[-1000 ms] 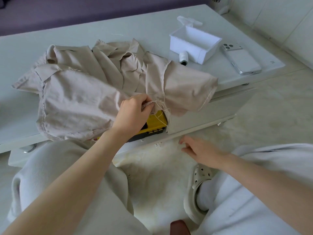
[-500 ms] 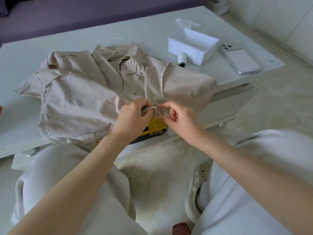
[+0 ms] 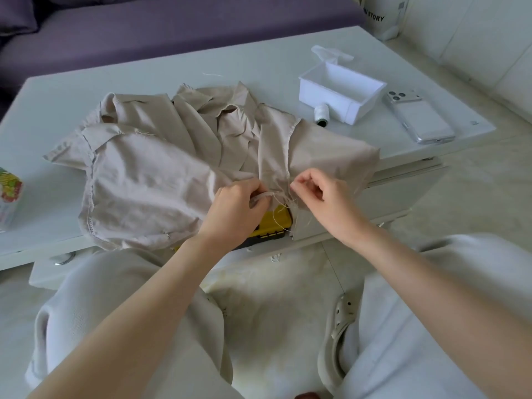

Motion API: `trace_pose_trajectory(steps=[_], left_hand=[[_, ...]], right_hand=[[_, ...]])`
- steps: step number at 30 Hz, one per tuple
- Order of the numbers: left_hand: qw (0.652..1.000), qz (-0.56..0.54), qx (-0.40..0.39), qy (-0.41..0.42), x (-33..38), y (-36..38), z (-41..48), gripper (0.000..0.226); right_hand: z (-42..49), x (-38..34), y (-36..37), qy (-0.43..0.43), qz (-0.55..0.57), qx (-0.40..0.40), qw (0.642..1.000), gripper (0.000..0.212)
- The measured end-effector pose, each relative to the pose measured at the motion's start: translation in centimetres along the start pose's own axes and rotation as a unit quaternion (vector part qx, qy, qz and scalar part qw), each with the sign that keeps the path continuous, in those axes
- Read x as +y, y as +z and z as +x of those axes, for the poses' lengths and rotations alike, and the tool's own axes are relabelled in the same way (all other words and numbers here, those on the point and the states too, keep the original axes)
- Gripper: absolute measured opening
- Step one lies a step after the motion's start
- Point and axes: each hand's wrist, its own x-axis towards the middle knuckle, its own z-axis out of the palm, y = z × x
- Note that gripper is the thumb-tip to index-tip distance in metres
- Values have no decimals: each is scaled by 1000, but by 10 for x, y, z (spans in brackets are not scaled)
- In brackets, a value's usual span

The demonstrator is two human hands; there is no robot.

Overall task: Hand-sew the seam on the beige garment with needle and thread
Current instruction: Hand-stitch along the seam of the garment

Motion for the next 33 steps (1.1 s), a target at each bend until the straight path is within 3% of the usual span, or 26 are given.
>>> trace_pose_trajectory(steps=[4,9,17,25,28,30,33], left_hand=[[1000,8,1,-1,2,2,1,14],[1000,-20,-3,-3,2,2,3,14],[998,20,-52,-8,-2,5,0,16],[996,39,-78,-19,0,3,-1,19],[998,21,-48,-39,0,1,1,24],[998,13,-29,-45,0,0,3,24],[999,-4,-17,-47,2,-1,4,20]], right_hand=[[-7,3,9,-51,-24,-34,998,18],[-7,6,16,-68,-58,-6,996,9],[3,18,-1,26,-129,99,986,9],[15,16,-2,64,-65,163,982,9],[9,3,3,-9,-33,142,989,9],[0,-4,8,-53,-22,82,995,17],[-11,-3,20,-65,-66,19,996,31]])
